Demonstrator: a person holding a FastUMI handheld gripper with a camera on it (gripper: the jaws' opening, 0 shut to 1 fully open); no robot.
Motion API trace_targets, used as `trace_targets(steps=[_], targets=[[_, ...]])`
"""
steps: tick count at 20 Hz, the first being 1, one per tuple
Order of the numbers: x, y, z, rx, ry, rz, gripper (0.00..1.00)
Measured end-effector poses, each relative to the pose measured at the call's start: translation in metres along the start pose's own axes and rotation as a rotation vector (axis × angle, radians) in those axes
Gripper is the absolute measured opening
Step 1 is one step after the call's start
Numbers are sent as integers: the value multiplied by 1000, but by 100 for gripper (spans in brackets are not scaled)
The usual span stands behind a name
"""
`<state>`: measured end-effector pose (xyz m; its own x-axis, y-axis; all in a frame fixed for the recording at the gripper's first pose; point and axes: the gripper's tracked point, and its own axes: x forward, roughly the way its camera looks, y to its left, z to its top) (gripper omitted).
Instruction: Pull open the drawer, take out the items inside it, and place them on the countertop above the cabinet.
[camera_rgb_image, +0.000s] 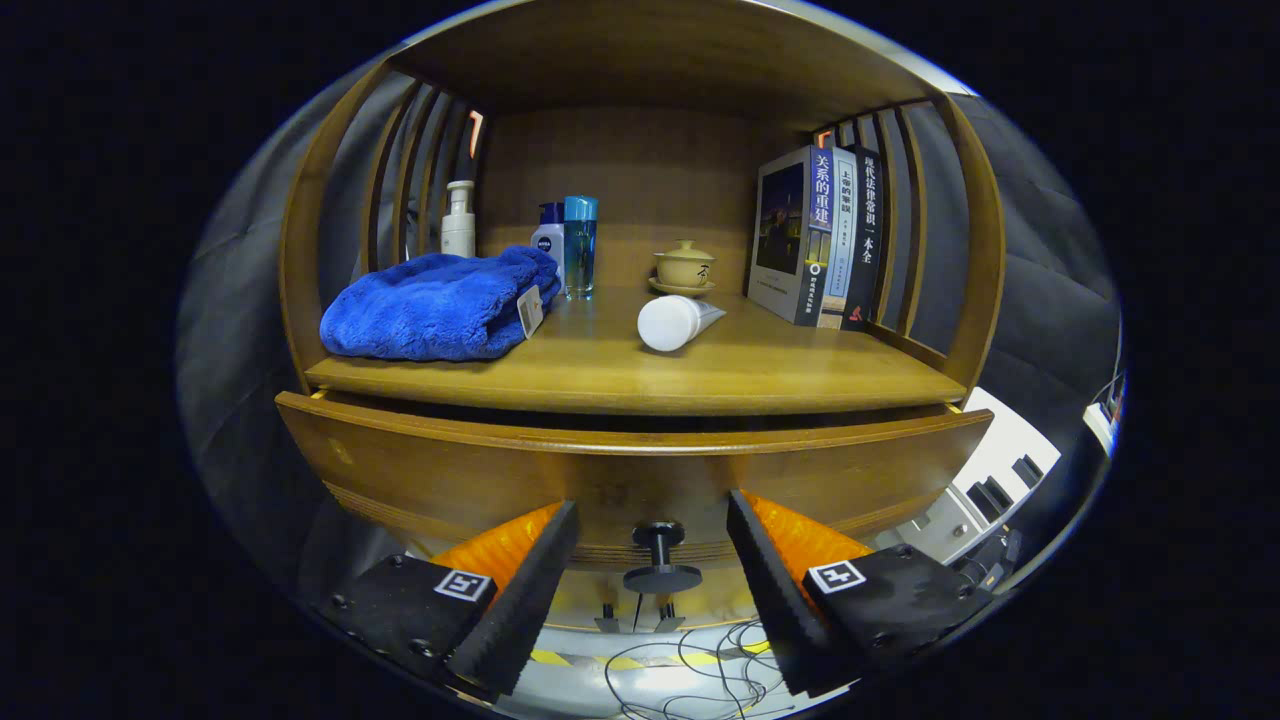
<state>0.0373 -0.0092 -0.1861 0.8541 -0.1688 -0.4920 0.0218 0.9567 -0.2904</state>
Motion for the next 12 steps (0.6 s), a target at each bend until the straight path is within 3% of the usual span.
trace_targets(steps=[12], targets=[[10,2,8,10,-48,33,98]])
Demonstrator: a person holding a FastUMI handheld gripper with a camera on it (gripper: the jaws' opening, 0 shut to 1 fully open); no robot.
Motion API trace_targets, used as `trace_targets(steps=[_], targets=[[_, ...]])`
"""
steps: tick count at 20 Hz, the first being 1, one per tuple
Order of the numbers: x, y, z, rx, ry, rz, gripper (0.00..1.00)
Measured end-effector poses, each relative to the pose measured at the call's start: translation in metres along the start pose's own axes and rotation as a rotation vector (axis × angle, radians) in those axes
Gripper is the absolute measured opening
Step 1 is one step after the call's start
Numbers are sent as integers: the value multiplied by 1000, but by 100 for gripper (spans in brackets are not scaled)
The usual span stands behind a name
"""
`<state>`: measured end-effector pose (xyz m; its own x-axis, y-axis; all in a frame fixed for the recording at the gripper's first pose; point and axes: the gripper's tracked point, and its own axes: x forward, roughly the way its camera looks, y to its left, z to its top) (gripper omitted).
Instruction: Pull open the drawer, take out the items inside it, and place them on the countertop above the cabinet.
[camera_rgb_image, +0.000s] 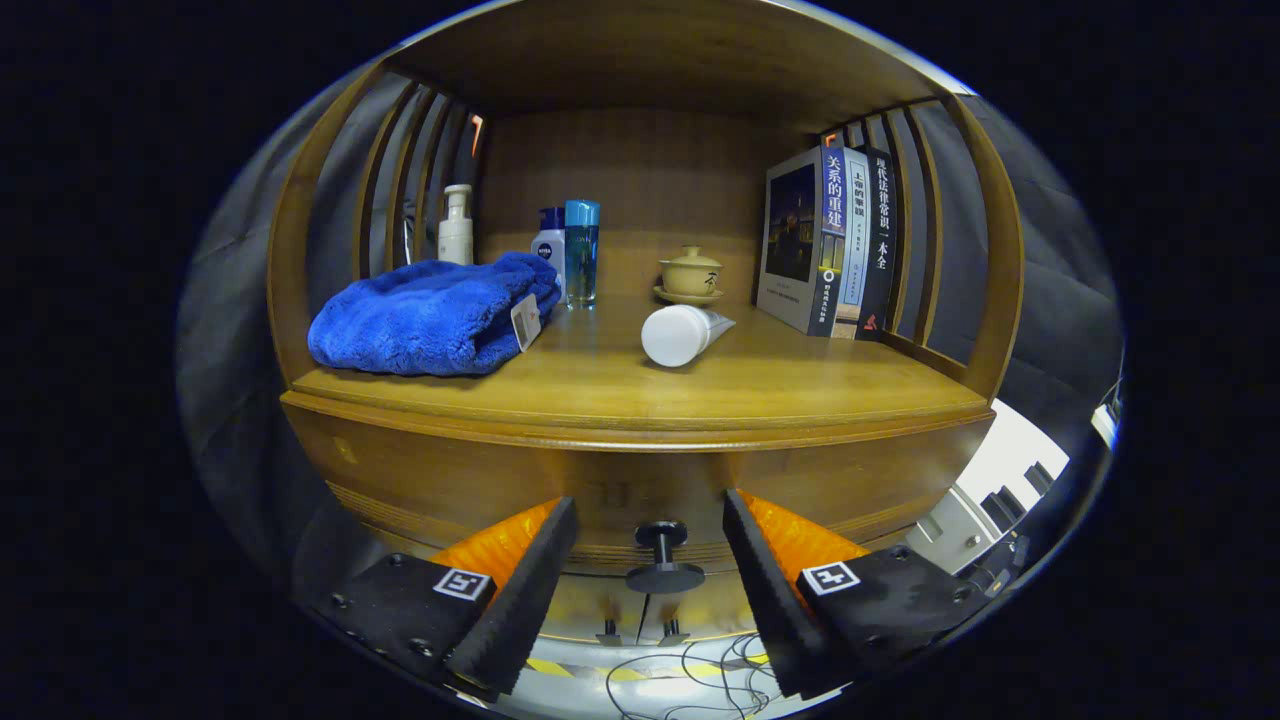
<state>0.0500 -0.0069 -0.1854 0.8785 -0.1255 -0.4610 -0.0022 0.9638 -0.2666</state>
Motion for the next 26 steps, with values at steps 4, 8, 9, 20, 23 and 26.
trace_targets(steps=[4,8,9,20,23,26], targets=[[-16,-7,21,8,-56,18,97],[-44,-28,62,36,-130,23,97],[-53,-34,75,38,-145,21,97],[-135,-76,196,28,-309,-15,97],[-150,-72,206,22,-331,-9,97],[-157,-72,208,8,-337,-13,97]])
